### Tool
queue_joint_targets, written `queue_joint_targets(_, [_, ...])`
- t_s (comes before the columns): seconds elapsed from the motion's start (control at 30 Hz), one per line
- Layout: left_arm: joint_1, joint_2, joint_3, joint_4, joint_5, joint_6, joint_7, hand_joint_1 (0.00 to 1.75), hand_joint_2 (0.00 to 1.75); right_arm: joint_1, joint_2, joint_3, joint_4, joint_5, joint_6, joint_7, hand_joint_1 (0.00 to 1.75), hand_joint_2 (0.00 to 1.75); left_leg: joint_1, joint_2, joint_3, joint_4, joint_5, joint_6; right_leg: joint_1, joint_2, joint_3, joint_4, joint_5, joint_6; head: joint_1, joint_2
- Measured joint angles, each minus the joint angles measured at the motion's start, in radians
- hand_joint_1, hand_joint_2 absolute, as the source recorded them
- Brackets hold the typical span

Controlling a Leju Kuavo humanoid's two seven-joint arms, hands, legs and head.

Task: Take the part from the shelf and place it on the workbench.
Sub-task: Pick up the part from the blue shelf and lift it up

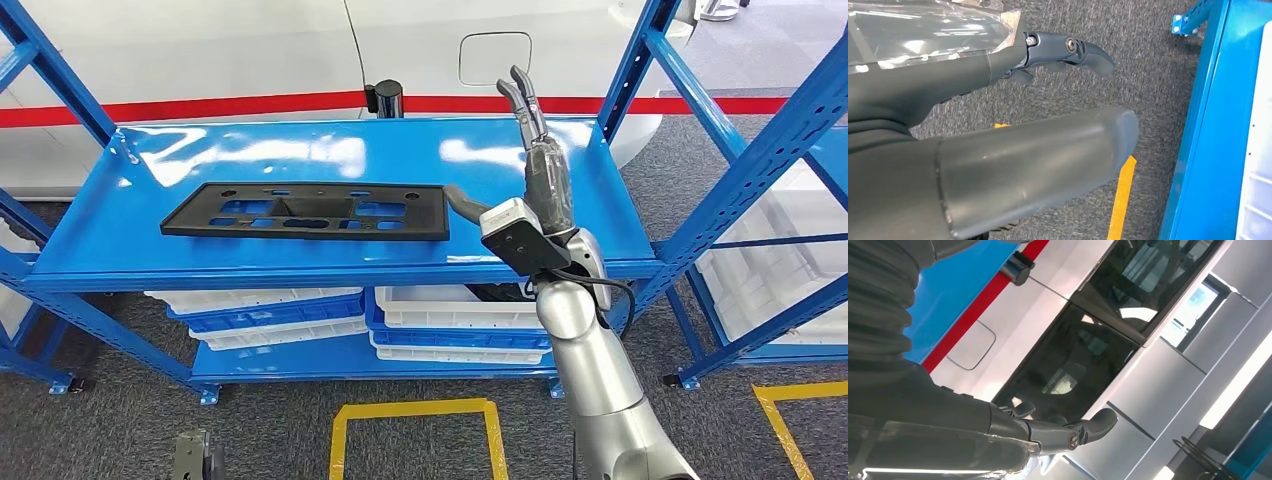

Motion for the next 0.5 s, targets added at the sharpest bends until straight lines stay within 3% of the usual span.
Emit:
queue_joint_targets(0.1, [0.0,0.002,0.0,0.0,-0.001,0.0,-0.003,0.0,0.0,-0.002,0.001,-0.001,0.0,0.0,0.0,0.0,0.0,1.75,0.006,0.003,-0.024,0.051,-0.033,-0.018,-0.013,0.0,0.009,-0.005,0.0,-0.016,-0.001,0.0])
queue_joint_targets(0.2, [0.001,0.003,0.0,0.0,-0.002,0.0,-0.004,0.0,0.0,-0.001,0.003,-0.001,0.0,0.0,0.001,0.0,0.0,1.75,0.021,0.008,-0.119,0.236,-0.109,-0.038,-0.017,-0.002,0.017,-0.006,-0.006,-0.026,-0.002,0.0])
queue_joint_targets(0.23, [0.002,0.003,0.001,0.0,-0.002,0.0,-0.004,0.0,0.0,-0.001,0.003,-0.001,0.0,0.0,0.001,0.001,0.0,1.75,0.026,0.01,-0.146,0.276,-0.115,-0.043,-0.017,-0.002,0.018,-0.005,-0.007,-0.026,-0.002,0.0])
queue_joint_targets(0.27, [0.003,0.003,0.001,0.0,-0.002,0.0,-0.004,0.0,0.0,-0.001,0.003,-0.001,0.0,0.0,0.001,0.001,0.0,1.75,0.031,0.012,-0.155,0.282,-0.103,-0.047,-0.019,-0.002,0.019,-0.005,-0.009,-0.025,-0.002,0.0])
queue_joint_targets(0.3, [0.003,0.004,0.002,0.0,-0.002,0.0,-0.004,0.0,0.0,0.0,0.003,-0.001,0.0,0.0,0.001,0.002,0.0,1.75,0.036,0.014,-0.144,0.246,-0.073,-0.051,-0.021,-0.001,0.022,-0.005,-0.011,-0.023,-0.002,0.0])
queue_joint_targets(0.33, [0.003,0.004,0.003,0.0,-0.002,0.0,-0.004,0.0,0.0,0.0,0.004,-0.001,0.0,0.001,0.001,0.003,0.0,1.75,0.041,0.017,-0.115,0.181,-0.034,-0.054,-0.024,-0.001,0.027,-0.005,-0.015,-0.018,-0.002,0.0])
queue_joint_targets(0.4, [0.001,0.004,0.006,0.0,-0.001,-0.001,-0.005,0.0,0.0,-0.002,0.005,-0.002,0.0,0.003,0.001,0.004,0.0,1.75,0.044,0.018,-0.052,0.056,0.013,-0.056,-0.023,0.0,0.033,-0.004,-0.022,-0.005,-0.002,0.0])
queue_joint_targets(0.43, [0.0,0.003,0.008,0.0,0.0,-0.002,-0.005,0.0,0.0,-0.003,0.006,-0.002,0.0,0.003,0.001,0.005,0.0,1.75,0.042,0.018,-0.034,0.024,0.018,-0.052,-0.021,0.0,0.034,-0.004,-0.024,0.001,-0.001,0.0])
queue_joint_targets(0.5, [0.0,0.003,0.011,0.0,0.005,-0.003,-0.006,0.0,0.0,-0.005,0.006,-0.001,0.0,0.004,0.001,0.005,0.0,1.75,0.033,0.015,-0.027,0.011,0.014,-0.035,-0.018,0.0,0.035,-0.01,-0.025,0.015,-0.001,0.0])
